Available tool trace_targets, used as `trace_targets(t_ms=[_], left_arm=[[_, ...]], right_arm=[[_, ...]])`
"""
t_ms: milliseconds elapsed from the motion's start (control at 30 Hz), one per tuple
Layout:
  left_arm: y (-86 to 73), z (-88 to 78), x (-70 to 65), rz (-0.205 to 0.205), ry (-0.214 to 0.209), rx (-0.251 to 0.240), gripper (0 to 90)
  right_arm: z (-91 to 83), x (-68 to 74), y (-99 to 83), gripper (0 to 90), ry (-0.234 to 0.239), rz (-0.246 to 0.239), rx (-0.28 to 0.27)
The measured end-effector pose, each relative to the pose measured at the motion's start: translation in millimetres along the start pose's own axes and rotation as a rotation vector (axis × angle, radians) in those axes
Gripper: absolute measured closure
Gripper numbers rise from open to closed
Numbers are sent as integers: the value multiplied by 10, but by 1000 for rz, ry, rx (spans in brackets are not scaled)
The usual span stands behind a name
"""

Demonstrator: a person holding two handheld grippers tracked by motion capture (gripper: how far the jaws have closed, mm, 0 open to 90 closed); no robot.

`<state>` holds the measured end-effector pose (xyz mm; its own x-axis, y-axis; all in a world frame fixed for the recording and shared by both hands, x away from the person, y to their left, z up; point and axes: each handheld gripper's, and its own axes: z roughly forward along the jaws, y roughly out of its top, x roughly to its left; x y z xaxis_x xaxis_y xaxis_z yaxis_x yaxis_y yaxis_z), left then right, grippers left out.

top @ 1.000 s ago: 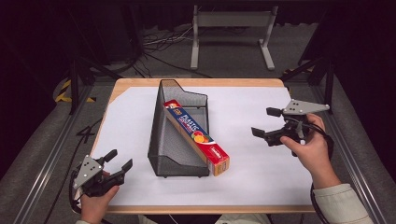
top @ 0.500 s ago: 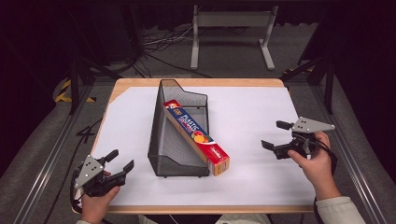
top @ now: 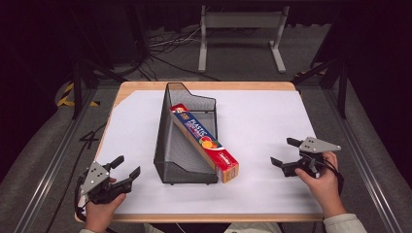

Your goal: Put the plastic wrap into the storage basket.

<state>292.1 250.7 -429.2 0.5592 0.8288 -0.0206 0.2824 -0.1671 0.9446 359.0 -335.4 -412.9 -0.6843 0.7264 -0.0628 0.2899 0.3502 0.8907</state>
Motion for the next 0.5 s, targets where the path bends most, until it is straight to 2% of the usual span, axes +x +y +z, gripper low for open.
trace_targets(t_ms=[233,467,500], left_arm=[[-4,24,1,7,-16,8,276],[-4,20,21,-1,-11,0,275],[-4,24,19,-1,-11,5,275]], right_arm=[[22,22,-112,37,-8,11,12],[54,61,-287,49,2,37,93],[48,68,-287,51,2,30,87]])
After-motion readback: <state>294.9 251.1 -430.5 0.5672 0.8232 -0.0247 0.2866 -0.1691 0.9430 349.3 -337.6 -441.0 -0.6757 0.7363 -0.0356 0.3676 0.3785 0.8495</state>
